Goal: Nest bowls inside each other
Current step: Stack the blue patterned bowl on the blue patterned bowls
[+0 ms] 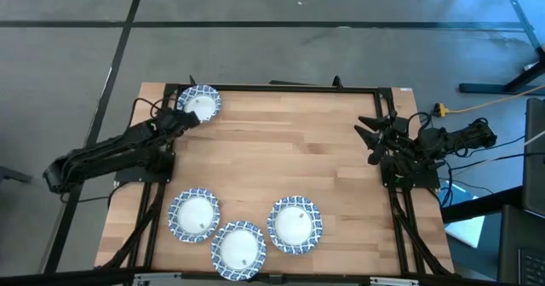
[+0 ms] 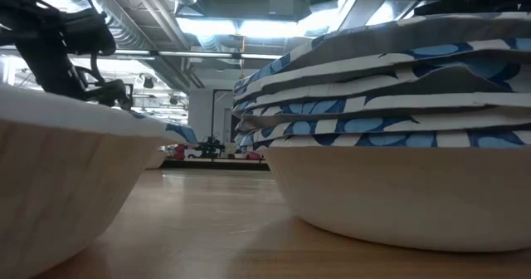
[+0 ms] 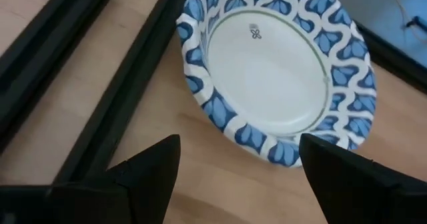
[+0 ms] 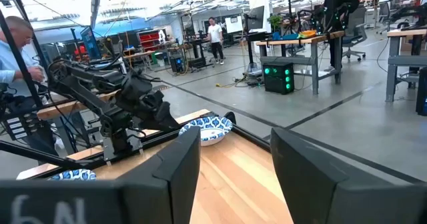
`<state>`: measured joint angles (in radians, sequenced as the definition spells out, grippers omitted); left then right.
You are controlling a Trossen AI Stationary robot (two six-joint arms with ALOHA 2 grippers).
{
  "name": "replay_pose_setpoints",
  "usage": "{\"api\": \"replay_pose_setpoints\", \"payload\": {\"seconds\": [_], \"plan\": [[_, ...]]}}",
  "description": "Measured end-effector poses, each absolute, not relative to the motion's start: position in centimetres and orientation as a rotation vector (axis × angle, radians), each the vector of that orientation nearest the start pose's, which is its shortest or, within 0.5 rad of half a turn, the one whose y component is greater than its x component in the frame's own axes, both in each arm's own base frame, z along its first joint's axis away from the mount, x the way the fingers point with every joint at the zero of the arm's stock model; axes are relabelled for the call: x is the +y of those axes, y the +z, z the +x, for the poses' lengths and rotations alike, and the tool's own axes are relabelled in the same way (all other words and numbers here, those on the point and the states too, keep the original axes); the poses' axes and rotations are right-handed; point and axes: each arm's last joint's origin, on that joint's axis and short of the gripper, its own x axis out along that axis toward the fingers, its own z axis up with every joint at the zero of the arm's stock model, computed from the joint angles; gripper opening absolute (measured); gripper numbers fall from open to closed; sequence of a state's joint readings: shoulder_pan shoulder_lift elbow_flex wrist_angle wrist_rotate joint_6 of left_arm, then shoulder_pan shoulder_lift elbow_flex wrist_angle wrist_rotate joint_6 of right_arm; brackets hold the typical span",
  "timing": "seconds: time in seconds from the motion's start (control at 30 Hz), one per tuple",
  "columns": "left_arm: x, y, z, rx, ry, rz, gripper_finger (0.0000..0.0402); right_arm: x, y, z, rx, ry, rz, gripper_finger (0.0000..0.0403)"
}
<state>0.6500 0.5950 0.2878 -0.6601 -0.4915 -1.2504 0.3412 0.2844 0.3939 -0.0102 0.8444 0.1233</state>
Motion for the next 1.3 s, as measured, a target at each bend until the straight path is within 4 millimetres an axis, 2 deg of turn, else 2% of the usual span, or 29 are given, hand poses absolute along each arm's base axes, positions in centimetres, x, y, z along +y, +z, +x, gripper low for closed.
{"api": "replay_pose_setpoints", "payload": {"seconds": [0.23, 0.57, 0.8, 1.03, 1.3], "plan": [[8.8, 16.1, 8.4, 0.131, 1.488, -1.129, 0.03, 1.0, 27.3, 9.2, -0.119, -0.497, 0.181, 0.0182], [9.6, 14.7, 8.9, 0.264, 1.54, -1.157, 0.03, 1.1, 27.3, 9.3, -0.12, -0.461, 0.183, 0.0182], [10.8, 14.4, 9.9, 0.186, 1.547, -1.142, 0.03, 1.1, 27.3, 9.3, -0.12, -0.462, 0.18, 0.0182], [11.4, 13.4, 9.9, 0.228, 1.618, -1.142, 0.03, 1.1, 27.3, 9.3, -0.12, -0.461, 0.18, 0.0182], [12.8, 13.2, 10.1, 0.13, 1.636, -1.141, 0.03, 1.1, 27.4, 9.2, -0.12, -0.461, 0.178, 0.0182]]}}
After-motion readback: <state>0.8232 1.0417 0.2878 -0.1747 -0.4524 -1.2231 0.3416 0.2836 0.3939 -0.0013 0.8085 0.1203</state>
